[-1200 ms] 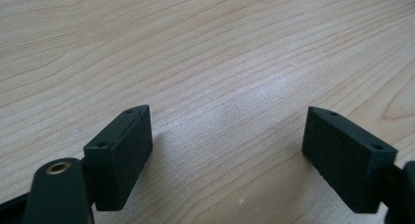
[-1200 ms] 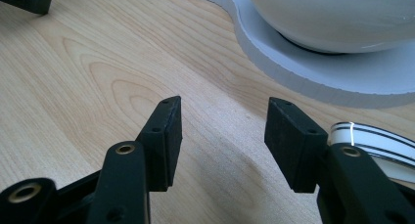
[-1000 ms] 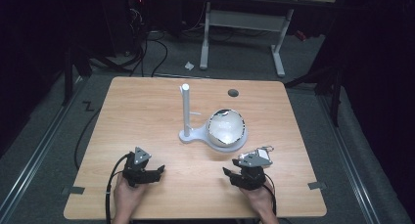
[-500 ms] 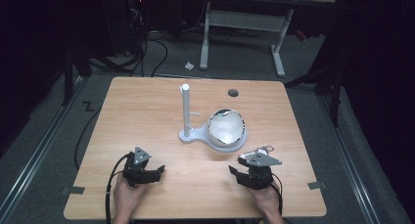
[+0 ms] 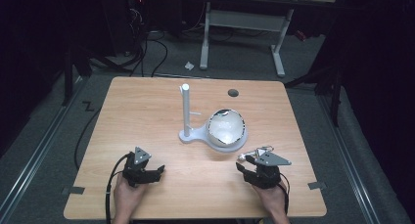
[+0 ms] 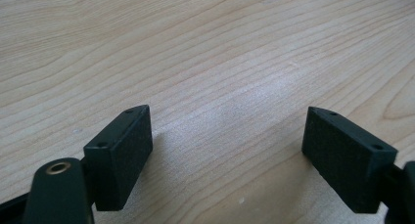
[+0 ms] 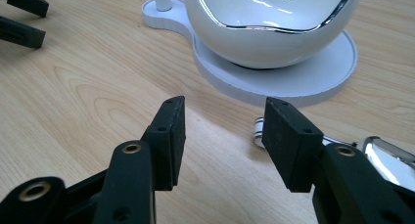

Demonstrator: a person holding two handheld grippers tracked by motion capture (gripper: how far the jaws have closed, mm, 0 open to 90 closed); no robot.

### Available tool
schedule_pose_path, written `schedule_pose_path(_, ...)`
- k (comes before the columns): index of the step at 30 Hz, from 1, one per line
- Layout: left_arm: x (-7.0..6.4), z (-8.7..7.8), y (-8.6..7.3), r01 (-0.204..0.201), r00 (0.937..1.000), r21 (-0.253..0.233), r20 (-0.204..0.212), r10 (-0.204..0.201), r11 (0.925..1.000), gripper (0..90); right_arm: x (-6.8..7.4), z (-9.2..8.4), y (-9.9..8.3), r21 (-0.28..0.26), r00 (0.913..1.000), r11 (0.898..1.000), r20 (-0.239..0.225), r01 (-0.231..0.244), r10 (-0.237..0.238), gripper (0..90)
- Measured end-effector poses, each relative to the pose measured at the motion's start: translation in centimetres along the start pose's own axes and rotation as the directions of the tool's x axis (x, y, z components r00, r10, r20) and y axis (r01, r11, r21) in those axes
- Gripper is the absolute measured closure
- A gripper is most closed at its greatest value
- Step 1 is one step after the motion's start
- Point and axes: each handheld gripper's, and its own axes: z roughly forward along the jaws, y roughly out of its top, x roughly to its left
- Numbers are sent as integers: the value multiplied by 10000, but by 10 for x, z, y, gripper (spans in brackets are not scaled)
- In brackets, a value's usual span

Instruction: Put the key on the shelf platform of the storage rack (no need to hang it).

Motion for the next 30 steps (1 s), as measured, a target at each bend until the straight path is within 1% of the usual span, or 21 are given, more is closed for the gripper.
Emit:
schedule_pose_path(4,0,0,0,-6,10000,5,0,6,10000,193,-5,-4,1,-66,9999,10000,131,3,-2,518)
schedule_pose_path(15,0,0,0,-5,10000,4,-1,5,10000,193,-24,-15,0,-159,9979,9990,503,-409,417,525)
schedule_pose_path(20,0,0,0,-5,10000,2,2,5,10000,193,-35,-20,-1,-246,9948,9973,740,-688,704,529)
schedule_pose_path(22,0,0,0,-4,10000,4,0,4,10000,193,-39,-23,-3,-274,9925,9956,810,-901,921,529)
schedule_pose_path(24,0,0,0,-5,10000,7,1,5,10000,193,-43,-24,-4,-327,9907,9943,884,-1011,1036,529)
schedule_pose_path(28,0,0,0,-6,10000,4,2,6,10000,193,-50,-27,-7,-291,9868,9923,1054,-1207,1231,530)
schedule_pose_path(30,0,0,0,-4,10000,4,0,4,10000,193,-53,-27,-8,-287,9857,9920,1124,-1232,1257,531)
